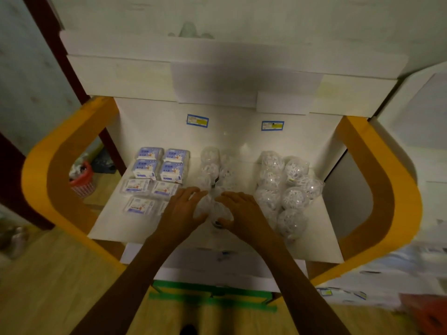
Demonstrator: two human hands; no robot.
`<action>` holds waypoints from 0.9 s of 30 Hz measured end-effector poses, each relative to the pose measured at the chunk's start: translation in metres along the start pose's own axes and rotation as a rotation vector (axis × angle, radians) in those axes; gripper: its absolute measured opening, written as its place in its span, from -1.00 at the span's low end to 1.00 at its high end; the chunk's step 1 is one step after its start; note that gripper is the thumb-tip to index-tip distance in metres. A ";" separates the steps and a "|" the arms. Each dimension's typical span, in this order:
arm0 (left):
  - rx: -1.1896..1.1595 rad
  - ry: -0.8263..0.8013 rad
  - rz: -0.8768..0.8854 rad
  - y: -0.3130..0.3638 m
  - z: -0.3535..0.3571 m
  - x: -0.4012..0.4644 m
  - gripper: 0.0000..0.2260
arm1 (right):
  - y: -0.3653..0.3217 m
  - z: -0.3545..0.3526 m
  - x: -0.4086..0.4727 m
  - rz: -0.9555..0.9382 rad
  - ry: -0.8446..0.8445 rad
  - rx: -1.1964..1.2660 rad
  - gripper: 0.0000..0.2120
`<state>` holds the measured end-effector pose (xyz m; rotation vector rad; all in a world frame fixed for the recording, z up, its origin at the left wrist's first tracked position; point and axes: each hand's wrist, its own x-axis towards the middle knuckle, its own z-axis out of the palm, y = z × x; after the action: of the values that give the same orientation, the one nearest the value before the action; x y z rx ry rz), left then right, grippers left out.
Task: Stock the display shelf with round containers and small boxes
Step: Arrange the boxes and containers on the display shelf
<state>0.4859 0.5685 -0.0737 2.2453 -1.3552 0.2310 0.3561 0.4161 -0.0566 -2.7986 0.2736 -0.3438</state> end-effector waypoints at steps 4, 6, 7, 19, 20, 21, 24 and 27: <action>-0.026 -0.012 -0.012 -0.007 -0.001 0.004 -0.61 | -0.001 0.005 0.001 0.019 0.014 -0.058 -0.50; -0.088 -0.042 0.027 -0.016 -0.003 0.003 -0.64 | -0.002 0.005 -0.001 0.047 0.033 -0.087 -0.52; -0.127 -0.070 0.050 -0.020 -0.004 0.002 -0.65 | -0.002 0.006 0.000 0.061 0.048 -0.102 -0.53; -0.200 -0.111 0.038 -0.034 -0.004 0.000 -0.54 | -0.012 0.006 -0.006 0.137 0.097 -0.150 -0.51; -0.211 -0.122 0.036 -0.033 -0.002 -0.001 -0.55 | -0.013 0.007 -0.006 0.137 0.094 -0.153 -0.50; -0.224 -0.133 0.041 -0.033 0.000 -0.002 -0.57 | -0.015 0.008 -0.005 0.137 0.089 -0.153 -0.49; -0.248 -0.150 0.052 -0.031 0.003 0.000 -0.57 | -0.018 0.010 -0.002 0.152 0.072 -0.144 -0.49; -0.247 -0.154 0.040 -0.031 0.001 0.000 -0.55 | -0.016 0.008 -0.002 0.145 0.081 -0.146 -0.48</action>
<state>0.5128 0.5796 -0.0847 2.0656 -1.4232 -0.0937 0.3588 0.4339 -0.0593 -2.8889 0.5378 -0.4191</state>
